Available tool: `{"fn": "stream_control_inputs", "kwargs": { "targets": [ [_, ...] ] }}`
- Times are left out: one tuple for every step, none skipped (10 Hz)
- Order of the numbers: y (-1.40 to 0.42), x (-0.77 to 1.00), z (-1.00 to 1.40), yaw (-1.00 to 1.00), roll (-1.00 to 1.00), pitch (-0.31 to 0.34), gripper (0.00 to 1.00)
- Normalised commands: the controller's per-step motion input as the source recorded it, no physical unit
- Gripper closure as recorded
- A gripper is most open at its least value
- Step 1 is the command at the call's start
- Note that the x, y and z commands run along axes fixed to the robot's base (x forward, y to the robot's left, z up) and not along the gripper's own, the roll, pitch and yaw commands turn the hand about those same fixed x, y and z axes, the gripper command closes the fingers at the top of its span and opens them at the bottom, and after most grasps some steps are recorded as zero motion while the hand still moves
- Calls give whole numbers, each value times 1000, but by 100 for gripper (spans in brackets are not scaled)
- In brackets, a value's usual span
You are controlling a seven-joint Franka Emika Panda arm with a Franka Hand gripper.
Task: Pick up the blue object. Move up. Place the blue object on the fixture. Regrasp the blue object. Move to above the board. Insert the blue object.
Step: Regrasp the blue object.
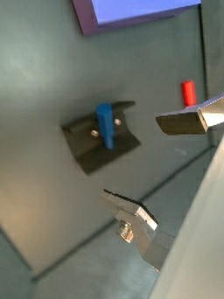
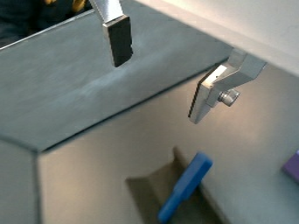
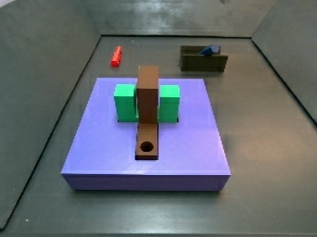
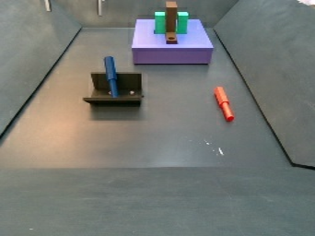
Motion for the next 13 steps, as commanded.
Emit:
{"fn": "stream_control_inputs", "kwargs": {
  "targets": [
    [0, 77, 17, 371, 1000, 366, 0],
    [-243, 131, 137, 0, 1000, 500, 0],
    [-329, 91, 114, 0, 1000, 543, 0],
    [-431, 94, -94, -151, 963, 480, 0],
    [-563, 0, -169, 0, 931, 420, 0],
    [-614, 0, -203, 6, 977, 329, 0],
    [-571, -60, -297, 100, 940, 231, 0],
    [-383, -83, -529, 143, 717, 157, 0],
    [-126, -129, -660, 329, 571, 49, 0],
    [0, -60, -660, 429, 506, 57, 0],
    [51, 0, -631, 560, 446, 123, 0],
    [166, 0, -477, 683, 297, 189, 0],
    [51, 0, -211, 480, 309, 134, 0]
  ]
}}
